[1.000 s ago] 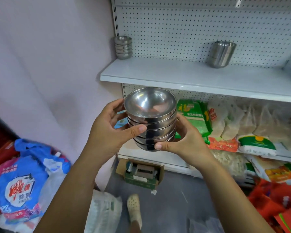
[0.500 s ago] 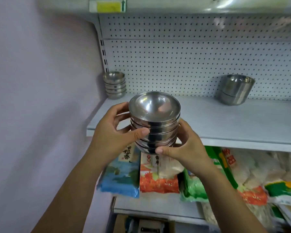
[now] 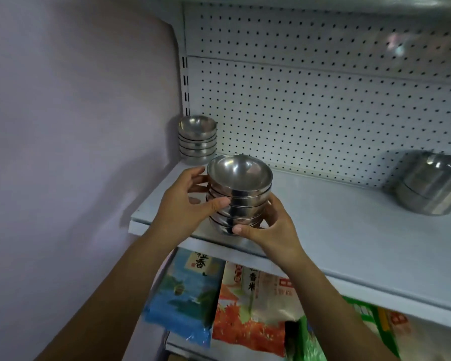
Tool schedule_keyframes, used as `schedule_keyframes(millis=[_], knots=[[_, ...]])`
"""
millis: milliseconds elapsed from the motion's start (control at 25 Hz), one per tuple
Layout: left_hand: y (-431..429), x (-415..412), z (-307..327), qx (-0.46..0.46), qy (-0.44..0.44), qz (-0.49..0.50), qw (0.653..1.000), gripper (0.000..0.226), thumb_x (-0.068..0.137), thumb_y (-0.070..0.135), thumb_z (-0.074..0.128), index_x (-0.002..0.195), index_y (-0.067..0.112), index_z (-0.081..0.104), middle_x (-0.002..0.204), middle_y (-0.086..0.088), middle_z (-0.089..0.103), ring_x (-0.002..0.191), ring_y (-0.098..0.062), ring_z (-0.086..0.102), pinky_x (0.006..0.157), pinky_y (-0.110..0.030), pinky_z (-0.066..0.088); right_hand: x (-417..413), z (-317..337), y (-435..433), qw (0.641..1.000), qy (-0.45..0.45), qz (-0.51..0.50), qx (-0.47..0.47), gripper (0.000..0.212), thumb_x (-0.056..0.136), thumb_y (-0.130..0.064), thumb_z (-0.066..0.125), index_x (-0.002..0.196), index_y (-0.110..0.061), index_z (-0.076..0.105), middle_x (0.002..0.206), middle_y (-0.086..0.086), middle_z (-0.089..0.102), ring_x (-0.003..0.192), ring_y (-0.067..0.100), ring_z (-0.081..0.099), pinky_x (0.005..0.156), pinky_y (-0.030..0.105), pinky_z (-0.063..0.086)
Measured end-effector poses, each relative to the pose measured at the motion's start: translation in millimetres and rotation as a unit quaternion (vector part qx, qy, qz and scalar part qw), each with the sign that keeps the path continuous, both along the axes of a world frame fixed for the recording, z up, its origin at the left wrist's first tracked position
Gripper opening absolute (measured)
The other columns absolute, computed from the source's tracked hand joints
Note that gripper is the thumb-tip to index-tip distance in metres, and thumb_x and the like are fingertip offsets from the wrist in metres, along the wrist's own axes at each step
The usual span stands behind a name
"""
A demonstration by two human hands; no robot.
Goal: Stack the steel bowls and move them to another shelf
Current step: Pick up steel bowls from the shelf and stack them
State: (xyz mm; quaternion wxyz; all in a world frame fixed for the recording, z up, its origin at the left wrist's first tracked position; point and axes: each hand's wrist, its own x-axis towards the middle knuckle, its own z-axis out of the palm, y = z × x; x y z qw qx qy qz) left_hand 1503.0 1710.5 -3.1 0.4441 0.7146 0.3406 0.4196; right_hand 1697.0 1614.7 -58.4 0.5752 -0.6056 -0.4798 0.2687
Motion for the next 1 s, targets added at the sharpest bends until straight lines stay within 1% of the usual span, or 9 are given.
schedule_keyframes(millis=[120,280,360,440,560,640,800,880,1000], knots=[[18.4,18.6,-16.7,-0.008,-0.007,0.035,0.999,0.088,0.064,0.046,0.086,0.143,0.023,0.052,0.126,0.012,0.066,0.115,0.001,0.063,0.094,-0.030,0.057,24.2,-11.3,32.1,1.000,0.011,0.021,-0.017,0.091,0.060,-0.015,0.101,0.139,-0.027,0.057,0.127,-0.006,0.070,0.116,0.009,0.066,0.094,0.026,0.058],[39.7,47.1,-34.0,-0.018,-0.035,0.087,0.995,0.060,0.078,0.025,0.087,0.132,0.024,0.060,0.120,0.014,0.069,0.114,0.000,0.064,0.095,-0.022,0.056,54.0,-13.9,74.1,0.998,0.002,0.052,-0.030,0.093,0.060,-0.016,0.101,0.140,-0.027,0.055,0.131,-0.010,0.067,0.113,-0.002,0.065,0.086,0.010,0.053],[46.9,58.7,-39.5,-0.003,-0.038,0.111,0.993,0.049,0.084,0.023,0.083,0.127,0.029,0.060,0.118,0.019,0.068,0.114,0.002,0.062,0.091,-0.010,0.051,64.2,-16.0,92.1,0.997,-0.010,0.063,-0.035,0.097,0.060,-0.021,0.101,0.143,-0.029,0.051,0.135,-0.011,0.064,0.120,0.002,0.062,0.087,0.009,0.053],[54.2,65.8,-44.7,0.027,-0.023,0.123,0.992,0.043,0.089,0.026,0.078,0.127,0.031,0.060,0.119,0.023,0.066,0.116,0.003,0.061,0.092,-0.008,0.046,72.0,-20.2,107.8,0.997,-0.012,0.071,-0.037,0.101,0.060,-0.023,0.102,0.146,-0.029,0.048,0.138,-0.009,0.062,0.125,0.007,0.061,0.089,0.011,0.054],[64.5,67.4,-54.4,0.084,0.062,0.132,0.986,0.044,0.096,0.035,0.069,0.138,0.028,0.059,0.130,0.015,0.066,0.120,0.000,0.058,0.100,-0.012,0.041,81.6,-22.8,125.7,0.996,-0.011,0.078,-0.038,0.104,0.062,-0.024,0.101,0.148,-0.030,0.043,0.140,-0.009,0.060,0.126,0.007,0.061,0.087,0.011,0.054],[71.6,63.2,-63.1,0.114,0.153,0.152,0.970,0.052,0.098,0.044,0.064,0.144,0.023,0.055,0.141,0.003,0.062,0.127,-0.011,0.056,0.104,-0.015,0.036,87.3,-22.0,137.6,0.996,-0.019,0.078,-0.045,0.106,0.062,-0.030,0.101,0.149,-0.031,0.040,0.139,-0.010,0.061,0.125,0.007,0.061,0.086,0.012,0.053],[83.8,49.9,-84.5,0.110,0.328,0.192,0.918,0.081,0.091,0.070,0.039,0.149,0.014,0.050,0.149,-0.009,0.056,0.137,-0.026,0.051,0.113,-0.036,0.037,96.0,-16.5,163.0,0.995,-0.036,0.060,-0.070,0.104,0.064,-0.031,0.099,0.148,-0.028,0.037,0.132,-0.008,0.060,0.114,0.009,0.062,0.080,0.009,0.047],[87.2,45.9,-96.9,0.103,0.361,0.217,0.901,0.092,0.088,0.076,0.026,0.147,0.012,0.052,0.148,-0.010,0.057,0.137,-0.028,0.052,0.116,-0.041,0.039,98.6,-14.6,174.4,0.995,-0.038,0.051,-0.077,0.101,0.065,-0.029,0.099,0.147,-0.025,0.039,0.127,-0.010,0.061,0.107,0.006,0.063,0.076,0.008,0.048],[91.1,45.2,-107.4,0.108,0.371,0.237,0.891,0.088,0.090,0.074,0.025,0.140,0.011,0.060,0.139,-0.011,0.064,0.128,-0.030,0.059,0.112,-0.044,0.043,101.8,-15.9,193.1,0.996,-0.036,0.027,-0.075,0.086,0.068,-0.021,0.098,0.134,-0.025,0.044,0.114,-0.018,0.061,0.101,-0.003,0.063,0.069,0.005,0.051]])
